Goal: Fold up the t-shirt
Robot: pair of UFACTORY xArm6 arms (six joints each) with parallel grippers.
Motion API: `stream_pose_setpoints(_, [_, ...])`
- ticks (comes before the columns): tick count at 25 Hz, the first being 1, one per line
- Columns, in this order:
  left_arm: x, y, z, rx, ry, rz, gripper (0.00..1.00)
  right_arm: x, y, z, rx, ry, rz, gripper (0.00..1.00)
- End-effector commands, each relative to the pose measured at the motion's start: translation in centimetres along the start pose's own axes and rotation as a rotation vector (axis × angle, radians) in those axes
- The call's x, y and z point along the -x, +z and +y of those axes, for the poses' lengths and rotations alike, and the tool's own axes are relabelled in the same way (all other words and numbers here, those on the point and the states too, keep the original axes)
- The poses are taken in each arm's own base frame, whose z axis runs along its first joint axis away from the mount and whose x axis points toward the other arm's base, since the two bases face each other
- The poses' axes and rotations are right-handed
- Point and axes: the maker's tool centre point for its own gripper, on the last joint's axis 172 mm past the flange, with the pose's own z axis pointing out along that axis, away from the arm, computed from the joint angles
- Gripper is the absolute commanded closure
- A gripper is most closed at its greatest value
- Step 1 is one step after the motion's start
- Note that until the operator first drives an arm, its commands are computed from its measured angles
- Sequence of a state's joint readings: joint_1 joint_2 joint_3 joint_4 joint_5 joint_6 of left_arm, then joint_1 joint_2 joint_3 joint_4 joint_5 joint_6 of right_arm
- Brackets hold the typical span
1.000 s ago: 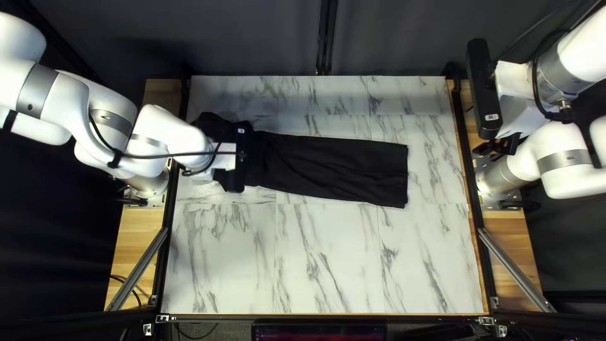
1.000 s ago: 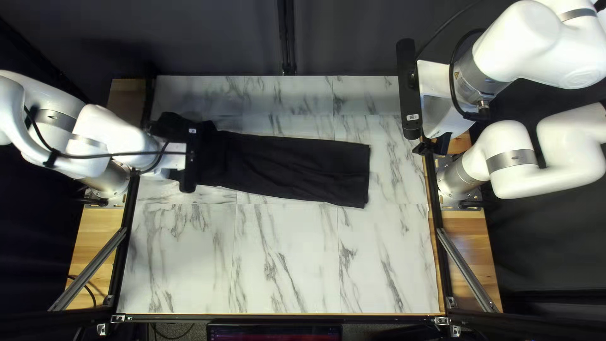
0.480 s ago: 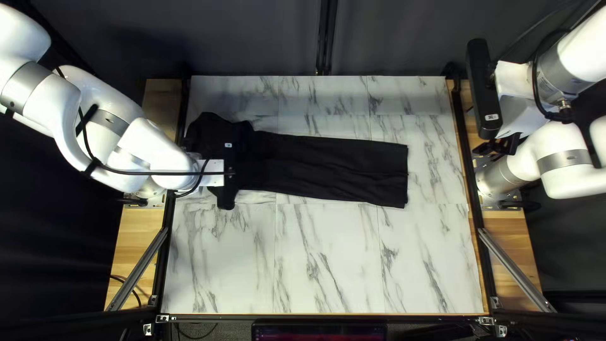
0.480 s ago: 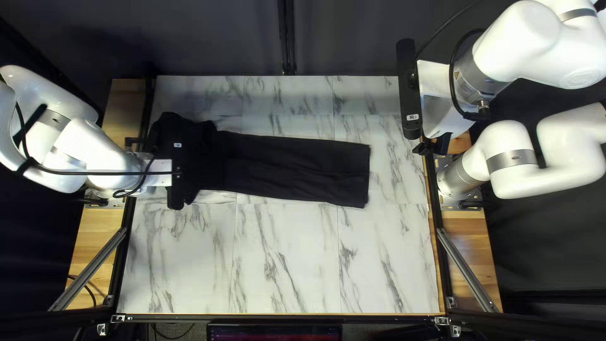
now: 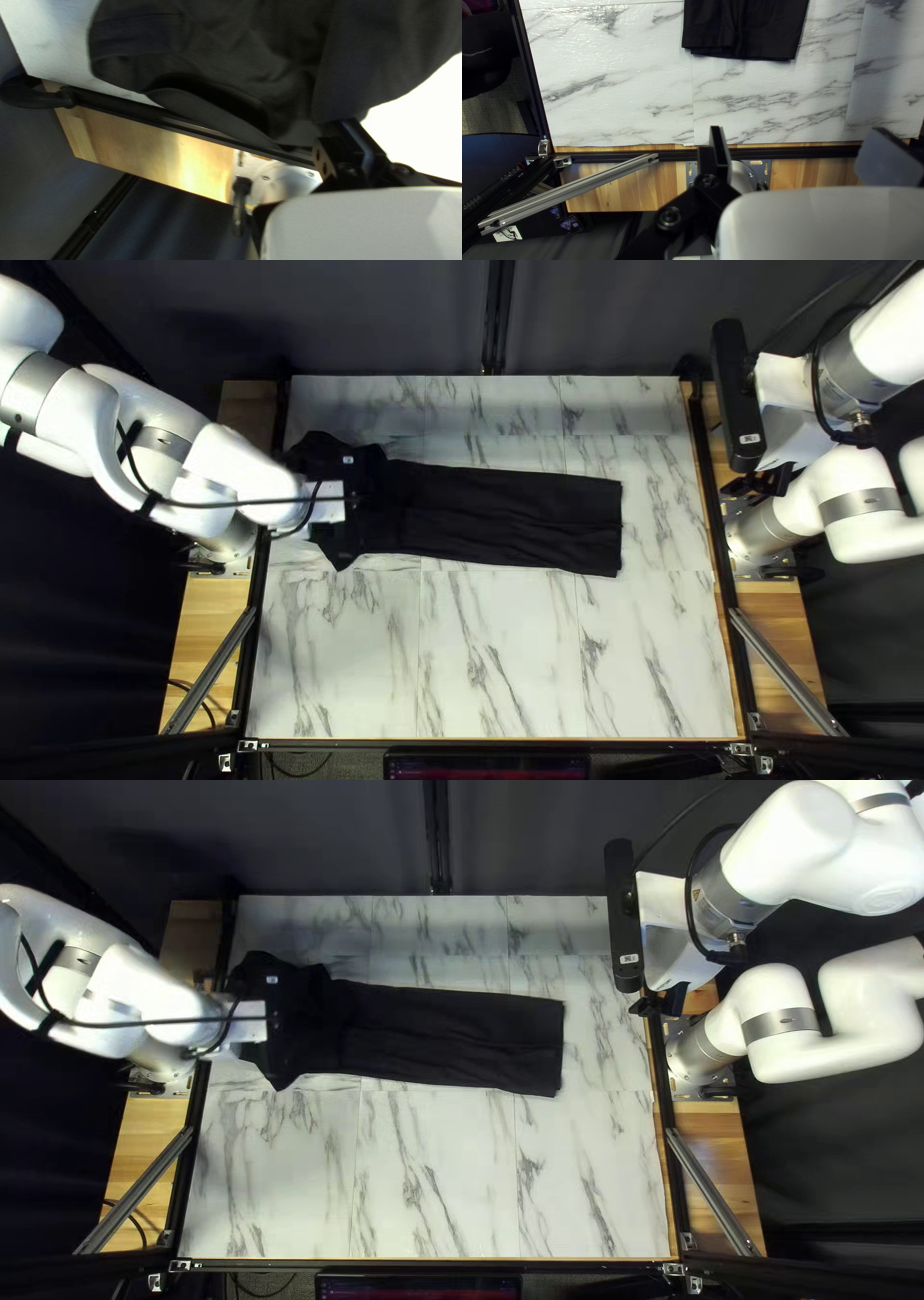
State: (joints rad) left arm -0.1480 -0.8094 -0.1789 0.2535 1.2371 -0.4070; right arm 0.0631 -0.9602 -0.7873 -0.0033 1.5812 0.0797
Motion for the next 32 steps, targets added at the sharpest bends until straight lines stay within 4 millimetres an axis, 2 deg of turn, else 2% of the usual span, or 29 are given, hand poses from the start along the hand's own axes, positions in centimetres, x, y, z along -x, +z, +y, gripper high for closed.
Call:
stream_pose_setpoints(1, [-0.1,1.6,-2.8,0.007,-0.017,-0.008,1.00,0.0,0.0,0.0,0.000,0.000,0.000,0.00])
stream_pose_setpoints(5, [-0.2,2.8,-3.7,0.015,-0.039,-0.021,0.98,0.0,0.0,0.0,0.000,0.000,0.000,0.00])
stream_pose_setpoints(6, [-0.2,3.0,-3.8,0.018,-0.043,-0.024,0.04,0.0,0.0,0.0,0.000,0.000,0.000,0.00])
stream_pose_setpoints(7, [-0.2,3.1,-3.7,0.020,-0.046,-0.027,0.00,0.0,0.0,0.0,0.000,0.000,0.000,0.00])
stream_pose_setpoints(13, [-1.1,2.2,-2.5,0.013,-0.043,-0.028,0.00,0.0,0.0,0.0,0.000,0.000,0.000,0.00])
stream_pose_setpoints(18, [-3.2,1.7,-1.1,0.009,-0.013,-0.011,0.00,0.0,0.0,0.0,0.000,0.000,0.000,0.00])
stream_pose_setpoints(21, [-5.5,1.6,-0.2,0.013,0.017,0.000,0.00,0.0,0.0,0.0,0.000,0.000,0.000,0.00])
stream_pose_setpoints(28, [-9.4,1.1,0.5,0.032,0.066,0.061,0.00,0.0,0.0,0.0,0.000,0.000,0.000,0.00])
stream_pose_setpoints(32, [-11.6,1.1,-0.2,0.059,0.098,0.114,0.00,0.0,0.0,0.0,0.000,0.000,0.000,0.00])
